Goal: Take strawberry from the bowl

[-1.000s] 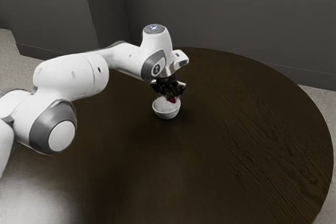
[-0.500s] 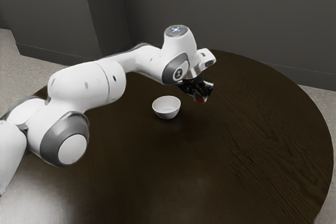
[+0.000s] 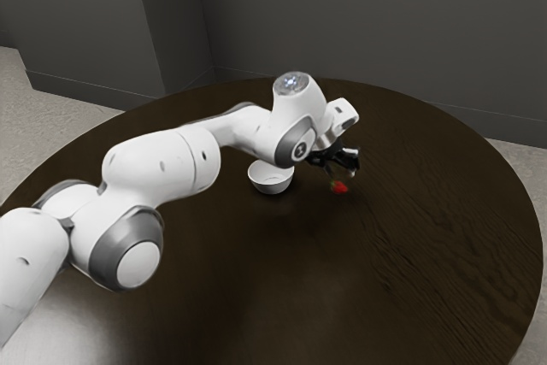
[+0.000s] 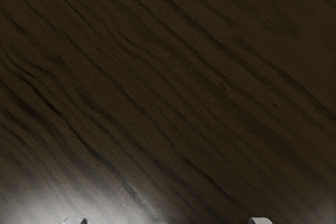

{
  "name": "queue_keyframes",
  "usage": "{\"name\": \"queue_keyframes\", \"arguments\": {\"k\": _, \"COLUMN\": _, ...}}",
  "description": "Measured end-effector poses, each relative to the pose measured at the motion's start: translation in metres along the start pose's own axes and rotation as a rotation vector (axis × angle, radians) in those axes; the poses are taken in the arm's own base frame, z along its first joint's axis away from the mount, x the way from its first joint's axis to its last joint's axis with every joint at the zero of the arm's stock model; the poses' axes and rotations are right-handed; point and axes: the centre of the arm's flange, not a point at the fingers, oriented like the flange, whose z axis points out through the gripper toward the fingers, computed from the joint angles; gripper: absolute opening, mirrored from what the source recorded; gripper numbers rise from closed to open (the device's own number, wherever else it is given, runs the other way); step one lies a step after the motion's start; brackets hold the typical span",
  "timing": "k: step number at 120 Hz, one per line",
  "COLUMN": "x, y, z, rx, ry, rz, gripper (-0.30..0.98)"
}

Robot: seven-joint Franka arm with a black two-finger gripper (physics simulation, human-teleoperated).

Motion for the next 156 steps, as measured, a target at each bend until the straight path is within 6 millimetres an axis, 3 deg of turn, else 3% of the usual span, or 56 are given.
{"name": "queue_keyframes", "arguments": {"k": 13, "x": 0.001, "y": -0.001, "z": -0.004, "rx": 0.004, "ry": 0.004, "rz": 0.003, "gripper": 0.53}}
{"name": "queue_keyframes", "arguments": {"k": 25, "x": 0.009, "y": 0.011, "z": -0.029, "rx": 0.003, "ry": 0.014, "rz": 0.018, "gripper": 0.59}}
{"name": "queue_keyframes", "arguments": {"k": 44, "x": 0.016, "y": 0.032, "z": -0.094, "rx": 0.028, "ry": 0.007, "rz": 0.050, "gripper": 0.64}}
{"name": "queue_keyframes", "arguments": {"k": 61, "x": 0.013, "y": 0.038, "z": -0.161, "rx": 0.057, "ry": -0.025, "rz": 0.060, "gripper": 0.66}}
{"name": "queue_keyframes", "arguments": {"k": 82, "x": 0.000, "y": 0.028, "z": -0.238, "rx": 0.067, "ry": -0.074, "rz": 0.050, "gripper": 0.68}}
{"name": "queue_keyframes", "arguments": {"k": 119, "x": -0.016, "y": -0.004, "z": -0.353, "rx": 0.124, "ry": -0.141, "rz": 0.032, "gripper": 0.68}}
{"name": "queue_keyframes", "arguments": {"k": 127, "x": -0.019, "y": -0.009, "z": -0.363, "rx": 0.138, "ry": -0.163, "rz": 0.029, "gripper": 0.68}}
{"name": "queue_keyframes", "arguments": {"k": 143, "x": -0.024, "y": -0.011, "z": -0.352, "rx": 0.164, "ry": -0.218, "rz": 0.029, "gripper": 0.69}}
{"name": "queue_keyframes", "arguments": {"k": 156, "x": -0.025, "y": -0.013, "z": -0.357, "rx": 0.176, "ry": -0.240, "rz": 0.027, "gripper": 0.69}}
